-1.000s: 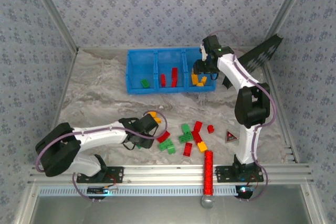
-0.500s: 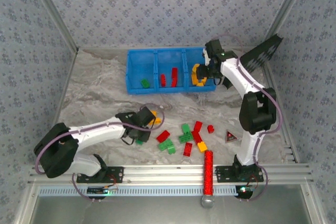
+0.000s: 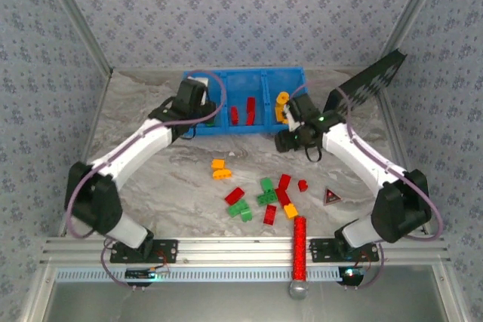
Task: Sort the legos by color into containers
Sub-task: Place the lego in the container, then pick up the lego from the center of the table.
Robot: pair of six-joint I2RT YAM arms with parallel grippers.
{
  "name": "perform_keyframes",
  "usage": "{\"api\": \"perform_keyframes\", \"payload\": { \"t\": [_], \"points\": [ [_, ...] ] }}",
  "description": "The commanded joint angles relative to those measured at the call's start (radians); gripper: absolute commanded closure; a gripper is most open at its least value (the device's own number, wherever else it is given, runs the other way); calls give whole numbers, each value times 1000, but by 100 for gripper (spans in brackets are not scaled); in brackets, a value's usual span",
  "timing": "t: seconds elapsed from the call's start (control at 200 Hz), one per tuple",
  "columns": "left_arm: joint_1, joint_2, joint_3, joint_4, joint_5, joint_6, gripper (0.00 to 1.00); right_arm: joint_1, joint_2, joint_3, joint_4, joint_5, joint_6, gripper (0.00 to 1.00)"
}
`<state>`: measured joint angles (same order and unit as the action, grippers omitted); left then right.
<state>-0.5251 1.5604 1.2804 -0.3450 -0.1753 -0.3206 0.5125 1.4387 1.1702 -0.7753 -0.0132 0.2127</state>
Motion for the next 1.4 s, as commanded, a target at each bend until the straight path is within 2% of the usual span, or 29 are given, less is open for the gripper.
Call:
{"api": "perform_keyframes", "payload": {
  "t": [0.0,0.11,0.36,0.42,0.545,0.87,0.965,1.065,1.184,1.394],
  "points": [
    [35,140,100,52,34,48,75,121,-39,-60,4,-37,8,36],
    [67,262,177,70,71,36,77,220,-35,-88,-8,-54,-18,34],
    [111,452,299,58,113,12,78,324,14,-86,31,-116,9,34],
    [112,482,322,43,122,4,78,365,18,-83,49,-140,-63,33],
    [113,523,344,33,142,-8,78,441,9,-80,82,-111,-208,30],
    [118,570,344,11,147,-20,74,480,60,-118,289,-102,-628,26],
    [122,571,339,12,156,-29,69,481,103,-113,331,-99,-705,26],
    [123,551,320,38,170,-32,55,478,156,-93,351,-107,-763,25],
    [123,505,295,63,175,-21,44,475,213,-70,374,-110,-806,26],
    [126,420,287,54,186,1,40,461,298,-44,420,-117,-834,26]
  ]
}}
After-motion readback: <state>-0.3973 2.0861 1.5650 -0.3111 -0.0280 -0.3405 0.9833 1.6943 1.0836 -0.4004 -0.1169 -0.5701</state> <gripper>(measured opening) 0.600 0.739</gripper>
